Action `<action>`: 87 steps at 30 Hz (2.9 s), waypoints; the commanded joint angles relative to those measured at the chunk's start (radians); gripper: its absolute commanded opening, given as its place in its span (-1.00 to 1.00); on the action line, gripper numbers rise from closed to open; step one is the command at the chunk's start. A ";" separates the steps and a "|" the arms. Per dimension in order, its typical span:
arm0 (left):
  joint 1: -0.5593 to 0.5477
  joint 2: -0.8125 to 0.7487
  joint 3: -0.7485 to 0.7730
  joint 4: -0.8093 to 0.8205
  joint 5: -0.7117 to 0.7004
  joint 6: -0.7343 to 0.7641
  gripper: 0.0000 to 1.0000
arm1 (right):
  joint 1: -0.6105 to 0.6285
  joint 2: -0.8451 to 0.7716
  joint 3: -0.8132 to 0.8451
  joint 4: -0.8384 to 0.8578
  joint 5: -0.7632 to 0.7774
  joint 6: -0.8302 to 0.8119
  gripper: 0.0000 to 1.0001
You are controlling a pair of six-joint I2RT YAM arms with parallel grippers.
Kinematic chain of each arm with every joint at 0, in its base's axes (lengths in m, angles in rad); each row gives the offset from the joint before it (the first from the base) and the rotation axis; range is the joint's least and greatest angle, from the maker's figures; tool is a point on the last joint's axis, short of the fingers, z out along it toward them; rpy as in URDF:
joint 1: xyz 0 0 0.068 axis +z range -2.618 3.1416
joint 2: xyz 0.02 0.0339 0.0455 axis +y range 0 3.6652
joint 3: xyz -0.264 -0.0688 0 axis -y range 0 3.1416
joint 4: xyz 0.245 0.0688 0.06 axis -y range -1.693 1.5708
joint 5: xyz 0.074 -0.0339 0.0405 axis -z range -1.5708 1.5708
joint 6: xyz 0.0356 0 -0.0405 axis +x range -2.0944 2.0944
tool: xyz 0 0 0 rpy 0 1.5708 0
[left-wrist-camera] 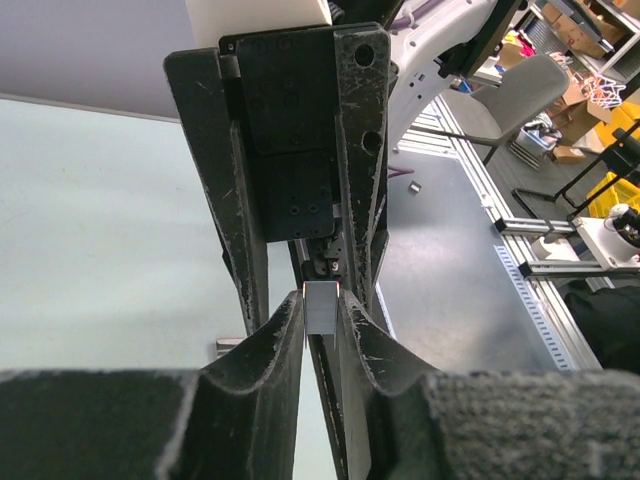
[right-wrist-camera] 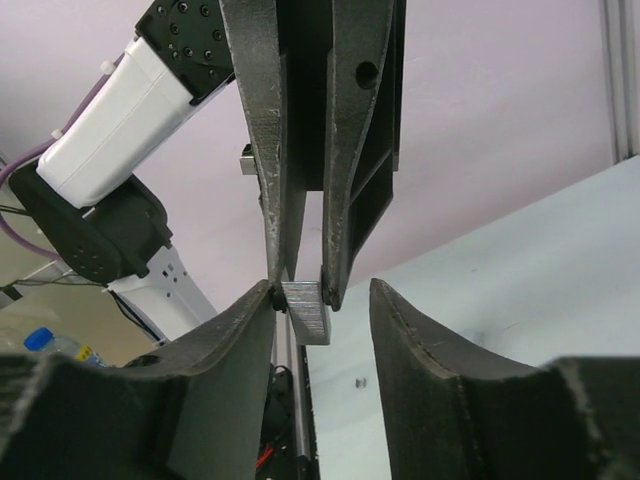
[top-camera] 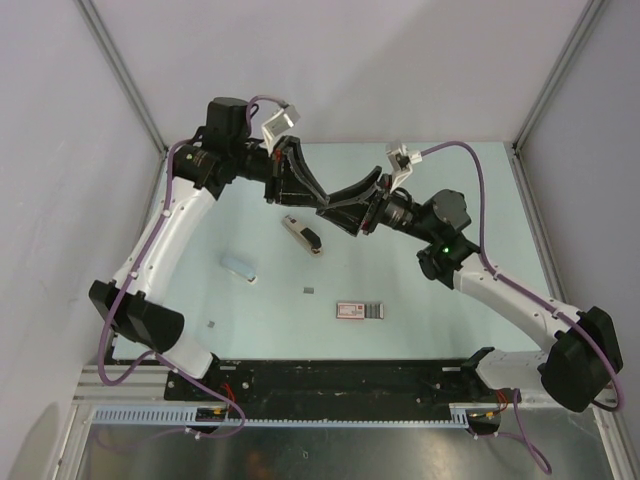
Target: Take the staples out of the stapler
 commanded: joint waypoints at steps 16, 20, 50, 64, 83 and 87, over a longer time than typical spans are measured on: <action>0.003 -0.042 0.012 0.007 0.019 0.029 -0.51 | 0.020 0.000 0.046 -0.047 -0.003 -0.005 0.02; 0.008 -0.042 0.018 0.008 0.019 0.025 -0.51 | 0.014 -0.008 0.043 -0.058 -0.001 -0.003 0.04; 0.015 -0.058 0.034 0.012 -0.139 0.015 0.20 | -0.008 -0.078 -0.002 -0.340 0.124 -0.077 -0.86; -0.020 -0.127 -0.355 0.017 -0.675 0.188 0.16 | 0.167 -0.009 -0.003 -1.227 0.649 0.024 -1.00; -0.027 -0.225 -0.531 0.045 -0.713 0.259 0.13 | 0.273 0.301 0.028 -1.468 0.702 0.333 -1.00; -0.026 -0.237 -0.543 0.048 -0.712 0.264 0.13 | 0.308 0.312 0.030 -1.447 0.739 0.352 -1.00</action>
